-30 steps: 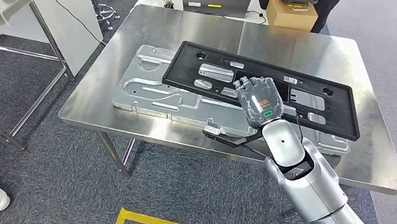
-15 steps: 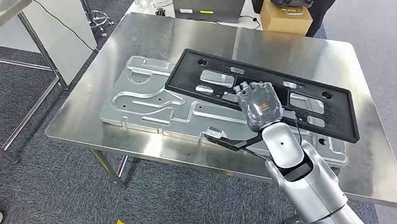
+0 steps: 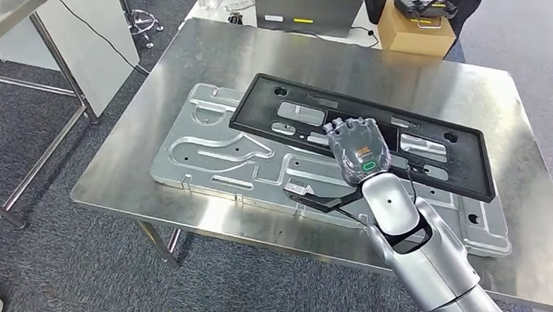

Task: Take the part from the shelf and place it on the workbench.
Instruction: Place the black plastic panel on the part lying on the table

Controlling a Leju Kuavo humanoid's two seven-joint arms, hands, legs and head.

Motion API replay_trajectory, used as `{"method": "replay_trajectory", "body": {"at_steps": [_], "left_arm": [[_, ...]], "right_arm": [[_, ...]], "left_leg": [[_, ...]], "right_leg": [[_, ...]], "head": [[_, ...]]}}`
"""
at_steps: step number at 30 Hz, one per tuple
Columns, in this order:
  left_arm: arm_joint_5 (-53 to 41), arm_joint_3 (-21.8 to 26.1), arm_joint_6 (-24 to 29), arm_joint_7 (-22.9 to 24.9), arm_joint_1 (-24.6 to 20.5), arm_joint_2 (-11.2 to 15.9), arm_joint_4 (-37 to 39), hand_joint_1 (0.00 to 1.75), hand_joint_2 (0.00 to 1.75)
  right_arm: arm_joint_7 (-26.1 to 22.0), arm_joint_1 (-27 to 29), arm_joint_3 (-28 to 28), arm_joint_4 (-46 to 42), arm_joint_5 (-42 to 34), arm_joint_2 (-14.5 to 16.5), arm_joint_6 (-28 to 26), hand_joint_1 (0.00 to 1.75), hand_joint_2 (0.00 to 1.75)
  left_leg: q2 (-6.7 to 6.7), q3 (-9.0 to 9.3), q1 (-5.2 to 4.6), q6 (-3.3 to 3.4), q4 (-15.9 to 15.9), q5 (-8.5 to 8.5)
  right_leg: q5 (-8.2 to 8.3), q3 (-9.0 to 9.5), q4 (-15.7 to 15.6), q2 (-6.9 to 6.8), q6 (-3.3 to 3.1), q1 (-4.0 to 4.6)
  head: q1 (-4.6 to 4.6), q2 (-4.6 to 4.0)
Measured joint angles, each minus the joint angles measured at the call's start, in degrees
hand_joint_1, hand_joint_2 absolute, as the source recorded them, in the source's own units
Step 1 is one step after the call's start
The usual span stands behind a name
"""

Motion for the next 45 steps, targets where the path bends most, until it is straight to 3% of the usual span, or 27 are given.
{"method": "replay_trajectory", "body": {"at_steps": [2, 5, 6, 8, 10, 11, 12, 14, 16, 20, 22, 24, 25, 26, 27, 29, 30, 32, 35, 38, 42, 45], "left_arm": [[0.00, 0.01, 0.10, -0.07, -0.12, -0.20, 0.00, 0.00, 1.75], [-0.01, 0.01, 0.29, -0.07, -0.23, -0.25, 0.00, 0.00, 1.75], [-0.01, 0.01, 0.33, -0.05, -0.22, -0.20, 0.00, 0.00, 1.75], [-0.01, 0.01, 0.44, 0.00, -0.20, -0.18, 0.00, 0.00, 1.75], [-0.01, 0.01, 0.55, 0.02, -0.23, -0.17, 0.00, 0.00, 1.75], [-0.01, 0.01, 0.62, 0.04, -0.24, -0.14, 0.00, 0.00, 1.75], [-0.01, 0.01, 0.76, 0.09, -0.24, -0.10, 0.00, 0.00, 1.75], [-0.01, 0.01, 1.11, 0.32, -0.19, -0.07, 0.00, 0.00, 1.75], [0.00, 0.01, 1.41, 0.63, -0.22, -0.09, 0.00, 0.00, 1.75], [-0.01, 0.01, 1.73, 1.02, -0.16, -0.09, 0.00, 0.00, 1.75], [-0.01, 0.01, 1.81, 1.11, -0.22, -0.10, 0.00, 0.00, 1.75], [-0.01, 0.01, 2.11, 1.33, -0.31, -0.11, 0.00, 0.00, 1.75], [-0.01, 0.01, 2.32, 1.48, -0.34, -0.11, 0.00, 0.00, 1.75], [-0.01, 0.01, 2.46, 1.60, -0.34, -0.11, 0.00, 0.00, 1.75], [-0.01, 0.01, 2.54, 1.68, -0.34, -0.11, 0.00, 0.00, 1.75], [-0.01, 0.01, 2.48, 1.67, -0.39, -0.17, 0.00, 0.00, 1.75], [-0.01, 0.01, 2.43, 1.67, -0.48, -0.21, 0.00, 0.00, 1.75], [-0.01, 0.01, 2.37, 1.68, -0.64, -0.26, 0.00, 0.00, 1.75], [-0.01, 0.01, 2.37, 1.71, -0.70, -0.22, 0.00, 0.00, 1.75], [-0.01, 0.01, 2.37, 1.71, -0.74, -0.21, 0.00, 0.00, 1.75], [-0.01, 0.04, 2.11, 1.86, -0.77, -0.21, 0.00, 0.00, 1.75], [-0.01, 0.19, 1.67, 1.89, -0.76, -0.22, -0.01, 0.00, 1.75]], "right_arm": [[0.03, -0.07, -0.01, 0.05, -0.18, 0.01, -0.04, 1.73, 1.75], [0.09, 0.10, -0.10, 0.13, -0.36, 0.02, -0.14, 1.73, 1.75], [0.11, 0.15, -0.14, 0.21, -0.40, 0.05, -0.20, 1.73, 1.75], [0.19, 0.42, -0.19, 0.53, -0.53, 0.19, -0.33, 1.73, 1.75], [0.28, 1.15, -0.19, 1.01, -0.75, 0.28, -0.45, 1.73, 1.75], [0.34, 1.61, -0.19, 1.30, -0.91, 0.29, -0.52, 1.73, 1.75], [0.44, 1.97, -0.20, 1.61, -1.07, 0.32, -0.61, 1.73, 1.75], [0.59, 2.37, -0.38, 2.32, -1.38, 0.44, -0.96, 1.73, 1.75], [0.62, 2.57, -0.80, 3.09, -1.63, 0.73, -1.42, 1.73, 1.75], [0.59, 3.26, -1.46, 4.36, -2.07, 1.15, -1.89, 1.73, 1.75], [0.60, 3.39, -1.83, 4.83, -2.15, 1.22, -1.94, 1.73, 1.75], [0.54, 3.68, -2.13, 5.40, -2.30, 1.37, -1.95, 1.73, 1.75], [0.44, 3.97, -2.27, 5.81, -2.42, 1.50, -1.93, 1.73, 1.75], [0.31, 4.27, -2.46, 6.31, -2.52, 1.63, -1.93, 1.73, 1.75], [0.19, 4.49, -2.68, 6.90, -2.64, 1.80, -1.95, 1.73, 1.75], [0.05, 4.66, -3.23, 8.32, -2.86, 2.16, -2.03, 1.73, 1.75], [0.04, 4.64, -3.50, 9.14, -2.98, 2.40, -2.15, 1.73, 1.75], [0.03, 4.67, -3.90, 10.91, -3.14, 3.03, -2.59, 1.73, 1.75], [0.00, 4.73, -4.19, 13.14, -3.18, 3.67, -3.07, 1.73, 1.75], [-0.02, 4.73, -4.42, 14.50, -3.21, 4.09, -3.08, 1.73, 1.75], [-0.03, 4.72, -5.06, 16.42, -3.26, 4.61, -3.29, 0.00, 0.00], [-0.17, 4.70, -5.74, 18.08, -3.28, 4.87, -4.13, 0.00, 0.00]], "left_leg": [[0.11, 0.11, 0.11, -0.48, -0.20, -0.22], [0.25, 0.40, 0.01, -1.33, 0.07, -1.11], [0.26, -0.38, 0.01, -1.66, 1.90, -2.09], [0.30, -4.09, 0.43, -2.28, 8.61, -4.63], [0.31, -7.84, 0.81, -2.81, 14.04, -5.36], [0.32, -8.48, 0.94, -3.01, 14.11, -4.21], [0.34, -7.99, 1.06, -3.15, 12.00, -2.07], [0.39, -5.32, 1.21, -3.29, 5.07, 2.14], [0.30, -3.64, 1.14, -2.90, 0.98, 3.10], [0.10, -3.21, 1.07, -1.39, 0.31, 2.51], [0.16, -2.79, 1.18, -0.66, 0.00, 2.36], [0.21, -2.58, 1.06, -0.26, -0.01, 2.12], [0.18, -2.44, 1.00, -0.16, 0.00, 2.02], [0.11, -2.27, 0.93, -0.11, 0.00, 1.90], [0.02, -2.04, 0.85, -0.09, 0.01, 1.76], [-0.15, -1.55, 0.66, -0.21, -0.01, 1.47], [-0.21, -1.44, 0.54, -0.34, 0.02, 1.34], [-0.24, -1.49, 0.36, -0.48, 0.15, 1.09], [-0.14, -1.49, 0.42, -0.55, 0.15, 0.97], [-0.05, -1.33, 0.45, -0.63, -0.09, 1.01], [-0.04, -1.21, 0.47, -0.83, -0.31, 1.10], [-0.03, -1.18, 0.47, -0.98, -0.39, 1.14]], "right_leg": [[-0.18, 0.71, -1.64, -0.04, -0.58, 0.45], [-0.28, 2.27, -3.69, -0.10, -0.77, -0.10], [-0.23, 2.96, -4.37, -0.14, -0.79, -0.42], [-0.49, 3.75, -4.79, -0.18, -0.87, -0.64], [-1.08, 4.20, -4.59, -0.17, -0.79, -0.69], [-1.45, 4.45, -4.39, -0.18, -0.68, -0.74], [-1.86, 4.73, -4.13, -0.17, -0.52, -0.83], [-2.83, 5.12, -3.40, -0.08, 0.01, -0.93], [-3.44, 4.87, -2.74, 0.08, 0.63, -0.79], [-4.28, 4.41, -1.88, 0.12, 1.63, -0.88], [-6.82, 2.11, 3.02, 0.07, 2.02, -0.99], [-9.70, -2.17, 10.74, 0.05, 2.22, -0.98], [-10.05, -3.81, 13.25, 0.04, 2.21, -0.98], [-9.25, -4.52, 13.74, 0.04, 2.10, -0.96], [-7.34, -4.08, 11.91, 0.04, 1.86, -0.91], [-2.78, -0.93, 4.27, 0.05, 1.02, -0.61], [-1.44, 0.54, 0.83, 0.03, 0.59, -0.39], [-0.95, 1.86, -2.26, 0.00, 0.71, -0.17], [-1.05, 1.93, -2.59, 0.12, 1.43, -0.11], [-1.12, 1.86, -2.50, 0.24, 1.23, -0.07], [-1.20, 1.86, -2.42, 0.22, 1.04, -0.03], [-1.20, 1.86, -2.39, 0.22, 0.94, -0.03]], "head": [[-0.07, 0.00], [-0.07, 0.00], [-0.10, 0.00], [-0.16, 0.00], [-0.17, 0.00], [-0.17, 0.00], [-0.17, 0.00], [-0.20, 0.00], [-0.24, 0.00], [-0.29, 0.00], [-0.23, 0.00], [-0.21, 0.00], [-0.21, 0.00], [-0.20, 0.00], [-0.20, 0.00], [-0.22, 0.00], [-0.22, 0.00], [-0.24, 0.00], [-0.25, 0.00], [-0.26, -0.01], [-0.26, 0.00], [-0.26, 0.00]]}}
